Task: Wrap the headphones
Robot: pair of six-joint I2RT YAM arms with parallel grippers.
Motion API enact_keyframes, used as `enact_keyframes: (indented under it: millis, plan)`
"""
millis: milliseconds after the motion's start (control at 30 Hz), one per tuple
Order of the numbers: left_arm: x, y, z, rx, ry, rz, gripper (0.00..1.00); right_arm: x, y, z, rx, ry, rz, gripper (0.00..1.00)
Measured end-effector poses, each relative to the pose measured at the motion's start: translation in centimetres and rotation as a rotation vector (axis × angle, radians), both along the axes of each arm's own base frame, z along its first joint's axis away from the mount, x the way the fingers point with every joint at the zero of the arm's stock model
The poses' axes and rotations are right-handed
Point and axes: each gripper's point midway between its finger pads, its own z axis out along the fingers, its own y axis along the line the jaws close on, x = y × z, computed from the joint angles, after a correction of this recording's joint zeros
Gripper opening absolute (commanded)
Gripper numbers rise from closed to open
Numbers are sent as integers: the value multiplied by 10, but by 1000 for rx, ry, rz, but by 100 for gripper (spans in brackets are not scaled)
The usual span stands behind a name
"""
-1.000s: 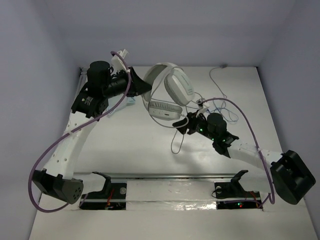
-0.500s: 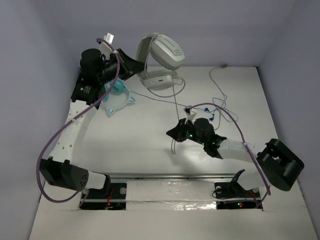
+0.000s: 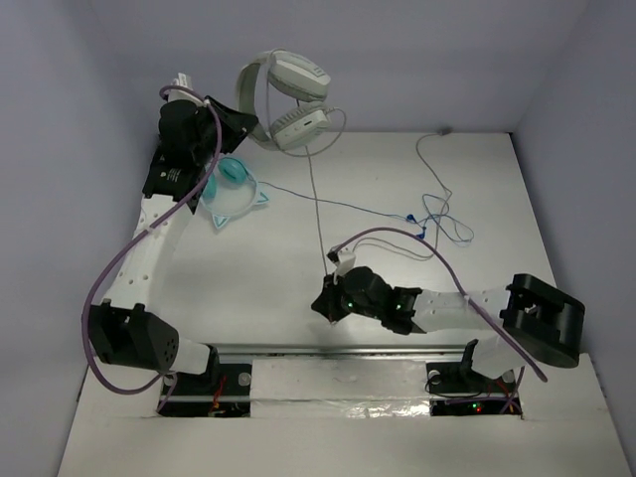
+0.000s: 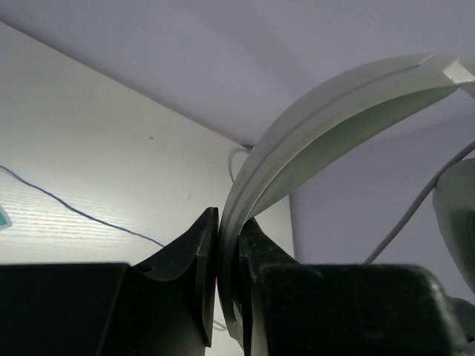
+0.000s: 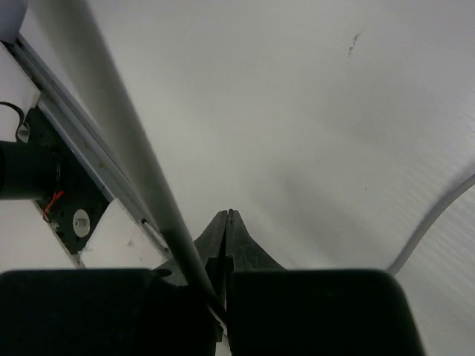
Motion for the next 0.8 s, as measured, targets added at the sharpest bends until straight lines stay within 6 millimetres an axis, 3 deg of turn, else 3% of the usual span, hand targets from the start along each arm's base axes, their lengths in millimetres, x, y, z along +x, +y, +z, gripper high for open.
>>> enact_keyframes:
  millis: [167,267,400,600,800]
  plan:
    - [8,18,-40,49,67,114,0,-26,11,13,-69,-7,33,0]
    - [10,34,-70,99,129,196,0,-43,19,29,-105,-16,70,0]
    - [8,43,-92,196,166,275,0,-59,26,54,-164,-45,101,0]
    - [-4,21,-101,401,146,293,0,-75,25,113,-214,-115,132,0]
    - [-28,-17,-131,644,159,196,0,-63,-8,192,-211,-231,85,0]
